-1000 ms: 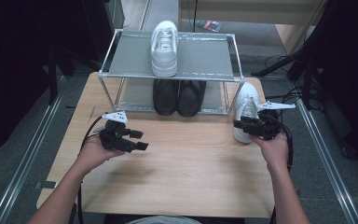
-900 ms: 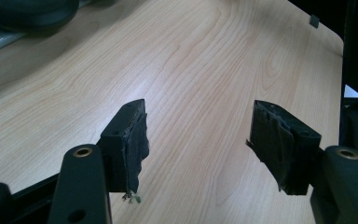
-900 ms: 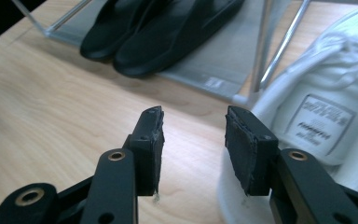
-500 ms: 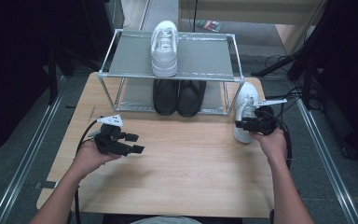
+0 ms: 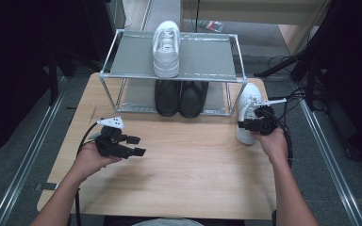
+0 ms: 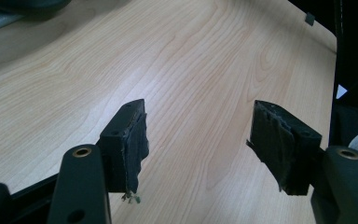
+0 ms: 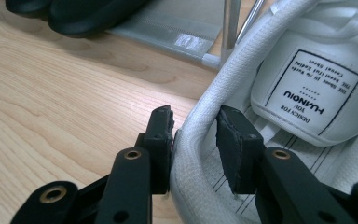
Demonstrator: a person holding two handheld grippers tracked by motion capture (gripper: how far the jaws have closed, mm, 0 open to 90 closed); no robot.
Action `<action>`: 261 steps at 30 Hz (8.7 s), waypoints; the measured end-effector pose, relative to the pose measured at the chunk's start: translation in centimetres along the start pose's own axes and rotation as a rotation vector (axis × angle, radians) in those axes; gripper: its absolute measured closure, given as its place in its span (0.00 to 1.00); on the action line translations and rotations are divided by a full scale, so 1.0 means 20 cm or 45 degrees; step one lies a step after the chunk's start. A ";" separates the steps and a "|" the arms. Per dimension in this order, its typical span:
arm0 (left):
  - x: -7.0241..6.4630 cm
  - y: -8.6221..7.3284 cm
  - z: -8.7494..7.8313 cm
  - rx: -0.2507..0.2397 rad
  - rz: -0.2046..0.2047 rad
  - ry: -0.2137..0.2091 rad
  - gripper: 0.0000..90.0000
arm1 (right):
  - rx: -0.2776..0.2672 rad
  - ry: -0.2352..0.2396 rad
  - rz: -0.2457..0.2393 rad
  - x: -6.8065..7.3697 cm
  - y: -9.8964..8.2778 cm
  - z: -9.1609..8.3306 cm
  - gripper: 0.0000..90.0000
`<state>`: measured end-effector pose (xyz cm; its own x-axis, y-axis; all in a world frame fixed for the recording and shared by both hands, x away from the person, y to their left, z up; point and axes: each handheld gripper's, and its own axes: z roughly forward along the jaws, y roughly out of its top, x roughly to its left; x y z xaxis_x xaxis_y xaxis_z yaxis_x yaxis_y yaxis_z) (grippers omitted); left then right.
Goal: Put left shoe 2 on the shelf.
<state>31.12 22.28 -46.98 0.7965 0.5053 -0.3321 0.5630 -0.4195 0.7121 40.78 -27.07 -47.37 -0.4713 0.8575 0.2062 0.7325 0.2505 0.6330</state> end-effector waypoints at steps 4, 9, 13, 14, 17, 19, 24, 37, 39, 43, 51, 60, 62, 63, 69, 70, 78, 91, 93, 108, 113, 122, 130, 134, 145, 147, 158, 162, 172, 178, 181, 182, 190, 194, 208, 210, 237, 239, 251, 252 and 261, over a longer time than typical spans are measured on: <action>0.00 0.00 0.00 -0.012 -0.004 -0.017 0.41 | -0.001 0.021 0.021 0.00 0.00 0.00 0.86; 0.02 0.00 -0.02 -0.009 -0.017 -0.008 0.41 | -0.008 0.071 0.042 -0.03 -0.01 -0.02 0.89; 0.04 0.00 -0.02 -0.016 -0.040 -0.013 0.42 | -0.022 0.017 -0.007 -0.01 0.00 -0.03 0.90; 0.03 0.01 -0.02 -0.029 -0.054 -0.033 0.42 | -0.029 0.005 -0.013 0.00 0.00 -0.03 0.90; 0.02 0.01 -0.02 -0.040 -0.043 -0.040 0.43 | -0.041 -0.019 -0.019 0.01 0.00 -0.02 0.91; 0.02 0.02 -0.01 -0.042 -0.027 -0.050 0.43 | -0.048 -0.036 -0.014 0.02 -0.01 -0.03 0.91; 0.02 0.04 0.00 -0.048 -0.022 -0.056 0.43 | -0.119 -0.040 0.025 0.01 -0.02 -0.10 0.91; 0.00 0.11 0.05 -0.028 0.037 -0.061 0.45 | -0.114 -0.084 0.031 0.10 -0.11 -0.22 0.91; -0.01 0.12 0.07 -0.015 0.045 -0.067 0.45 | -0.111 -0.070 0.043 0.12 -0.12 -0.24 0.91; -0.01 0.14 0.09 -0.008 0.055 -0.077 0.44 | -0.097 -0.086 0.029 0.19 -0.16 -0.27 0.90; -0.02 0.20 0.16 0.032 0.074 -0.109 0.44 | -0.068 -0.089 0.034 0.29 -0.25 -0.31 0.90; -0.02 0.22 0.19 0.043 0.098 -0.111 0.43 | -0.021 -0.071 0.007 0.44 -0.36 -0.31 0.91; -0.02 0.22 0.20 0.047 0.104 -0.114 0.43 | -0.014 -0.062 -0.002 0.47 -0.38 -0.30 0.90; -0.03 0.23 0.20 0.052 0.114 -0.114 0.43 | -0.012 -0.051 -0.007 0.49 -0.39 -0.30 0.90; -0.03 0.22 0.21 0.062 0.110 -0.115 0.43 | 0.013 -0.003 -0.005 0.53 -0.44 -0.27 0.89; -0.03 0.22 0.21 0.062 0.106 -0.121 0.43 | 0.028 0.021 -0.001 0.52 -0.45 -0.26 0.86; -0.02 0.22 0.20 0.061 0.108 -0.118 0.42 | -0.035 0.025 -0.043 0.52 -0.44 -0.31 0.72; -0.02 0.22 0.20 0.067 0.114 -0.108 0.42 | -0.200 -0.088 0.087 0.37 -0.42 -0.46 0.64; -0.02 0.22 0.20 0.067 0.109 -0.111 0.42 | -0.191 -0.120 0.128 0.32 -0.42 -0.44 0.62; -0.02 0.22 0.21 0.068 0.101 -0.110 0.42 | -0.097 -0.250 0.192 0.24 -0.38 -0.25 0.61; -0.02 0.22 0.21 0.075 0.107 -0.107 0.42 | -0.092 -0.262 0.203 0.22 -0.38 -0.21 0.60; -0.01 0.21 0.22 0.083 0.101 -0.113 0.42 | -0.089 -0.265 0.207 0.20 -0.39 -0.26 0.84; -0.02 0.21 0.22 0.090 0.100 -0.117 0.42 | -0.099 -0.306 0.229 0.18 -0.39 -0.30 0.92; -0.01 0.22 0.22 0.083 0.102 -0.116 0.42 | -0.112 -0.327 0.224 0.16 -0.40 -0.35 0.94; -0.02 0.21 0.21 0.071 0.104 -0.108 0.42 | -0.121 -0.256 0.185 0.23 -0.39 -0.39 0.95; -0.02 0.21 0.21 0.071 0.104 -0.100 0.42 | -0.123 -0.237 0.187 0.24 -0.39 -0.40 0.95; -0.05 0.16 0.17 0.061 0.094 -0.054 0.42 | -0.105 -0.085 0.063 0.38 -0.31 -0.30 0.95; -0.06 0.14 0.15 0.059 0.082 -0.034 0.42 | -0.096 -0.034 0.028 0.43 -0.27 -0.25 0.95; -0.09 0.08 0.13 0.044 0.039 0.022 0.42 | -0.043 0.108 -0.124 0.63 -0.18 -0.09 0.95; -0.11 0.05 0.13 0.034 0.019 0.055 0.42 | -0.005 0.143 -0.188 0.71 -0.14 -0.01 0.95; -0.11 0.03 0.13 0.017 0.004 0.075 0.43 | 0.006 0.158 -0.216 0.76 -0.13 0.04 0.95; -0.11 0.03 0.14 0.018 0.001 0.083 0.43 | 0.010 0.164 -0.222 0.77 -0.13 0.05 0.94; -0.10 0.03 0.16 0.019 0.004 0.127 0.52 | -0.006 0.214 -0.237 0.80 -0.17 0.09 0.91; -0.10 0.04 0.17 0.024 -0.016 0.154 0.67 | 0.009 0.227 -0.255 0.80 -0.17 0.08 0.83; -0.14 0.11 0.26 0.003 -0.031 0.104 0.98 | -0.122 0.345 -0.202 0.66 -0.15 -0.12 1.00; -0.15 0.12 0.30 0.013 -0.029 0.090 0.98 | -0.051 0.317 -0.200 0.64 -0.15 -0.05 1.00; -0.14 0.15 0.36 0.099 -0.004 0.050 0.94 | -0.101 0.294 -0.162 0.65 -0.20 -0.06 0.95; -0.14 0.14 0.33 0.095 -0.014 0.057 0.91 | -0.136 0.305 -0.170 0.66 -0.21 -0.10 0.93; -0.09 0.12 0.19 0.037 -0.052 0.045 0.71 | -0.215 0.358 -0.241 0.73 -0.25 -0.15 0.73; -0.09 0.12 0.18 0.036 -0.048 0.049 0.71 | -0.215 0.360 -0.247 0.74 -0.25 -0.15 0.72; -0.04 0.09 0.14 0.007 -0.064 0.089 0.48 | -0.172 0.349 -0.291 0.80 -0.26 -0.09 0.63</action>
<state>32.24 19.00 -47.15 0.7498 0.5773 -0.3233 0.6035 -0.3964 0.6918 28.64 -15.41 -46.02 -0.7424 0.6296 0.2290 0.5309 0.3442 0.7744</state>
